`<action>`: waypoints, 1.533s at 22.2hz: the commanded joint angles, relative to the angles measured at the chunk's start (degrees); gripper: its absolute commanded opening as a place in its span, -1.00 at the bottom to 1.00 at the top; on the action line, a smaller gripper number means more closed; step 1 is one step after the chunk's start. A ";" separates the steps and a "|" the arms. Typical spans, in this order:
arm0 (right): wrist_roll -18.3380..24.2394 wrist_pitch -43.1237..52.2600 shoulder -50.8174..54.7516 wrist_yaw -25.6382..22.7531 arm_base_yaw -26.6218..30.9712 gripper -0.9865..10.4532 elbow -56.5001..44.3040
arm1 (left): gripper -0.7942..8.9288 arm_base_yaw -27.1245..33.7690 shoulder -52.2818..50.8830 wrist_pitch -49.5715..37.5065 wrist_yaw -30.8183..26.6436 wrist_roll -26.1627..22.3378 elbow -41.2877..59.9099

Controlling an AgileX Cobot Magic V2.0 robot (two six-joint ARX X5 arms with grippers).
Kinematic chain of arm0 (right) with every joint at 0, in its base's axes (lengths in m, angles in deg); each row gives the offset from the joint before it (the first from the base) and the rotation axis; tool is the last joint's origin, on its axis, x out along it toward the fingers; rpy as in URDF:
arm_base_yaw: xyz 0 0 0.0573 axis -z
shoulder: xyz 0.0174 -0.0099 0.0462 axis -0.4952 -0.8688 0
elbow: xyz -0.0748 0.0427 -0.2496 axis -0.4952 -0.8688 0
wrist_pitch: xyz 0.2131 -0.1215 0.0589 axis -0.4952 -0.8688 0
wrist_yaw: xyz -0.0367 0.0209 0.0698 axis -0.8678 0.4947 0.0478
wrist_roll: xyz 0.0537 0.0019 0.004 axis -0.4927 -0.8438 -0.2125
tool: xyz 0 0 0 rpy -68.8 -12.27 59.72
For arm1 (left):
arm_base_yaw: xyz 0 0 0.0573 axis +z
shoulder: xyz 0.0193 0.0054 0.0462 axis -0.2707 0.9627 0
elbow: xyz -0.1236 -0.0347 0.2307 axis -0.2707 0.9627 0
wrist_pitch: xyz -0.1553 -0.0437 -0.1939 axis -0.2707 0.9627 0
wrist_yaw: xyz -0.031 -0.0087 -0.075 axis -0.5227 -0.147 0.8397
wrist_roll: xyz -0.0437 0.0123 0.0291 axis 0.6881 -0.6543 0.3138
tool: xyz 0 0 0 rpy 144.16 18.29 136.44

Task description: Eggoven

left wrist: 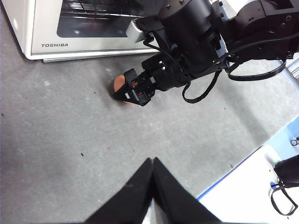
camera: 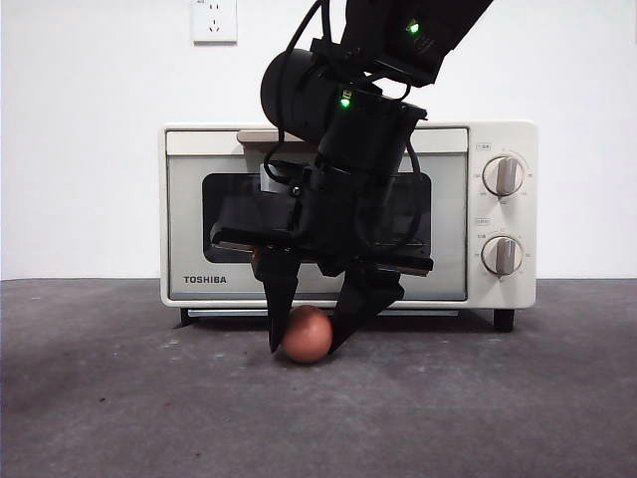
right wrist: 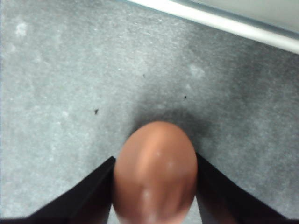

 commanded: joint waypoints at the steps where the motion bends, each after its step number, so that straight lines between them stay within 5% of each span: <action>1: -0.31 -0.39 -1.42 -0.24 -0.42 -0.82 0.96 | -0.83 -0.09 0.31 -0.85 0.44 -0.68 -1.29; 11: 4.48 -4.07 2.03 0.20 -1.64 -0.82 1.01 | -0.83 -0.09 0.76 -2.43 0.44 -0.48 -1.29; 20: 13.49 -13.84 21.81 -0.33 -5.09 -0.82 1.01 | -0.83 -0.11 5.51 -9.64 0.46 1.42 -1.38; 34: 16.22 -27.71 51.91 -12.20 -5.40 -0.82 1.01 | -0.83 -11.58 31.91 -27.30 -7.02 2.86 -14.97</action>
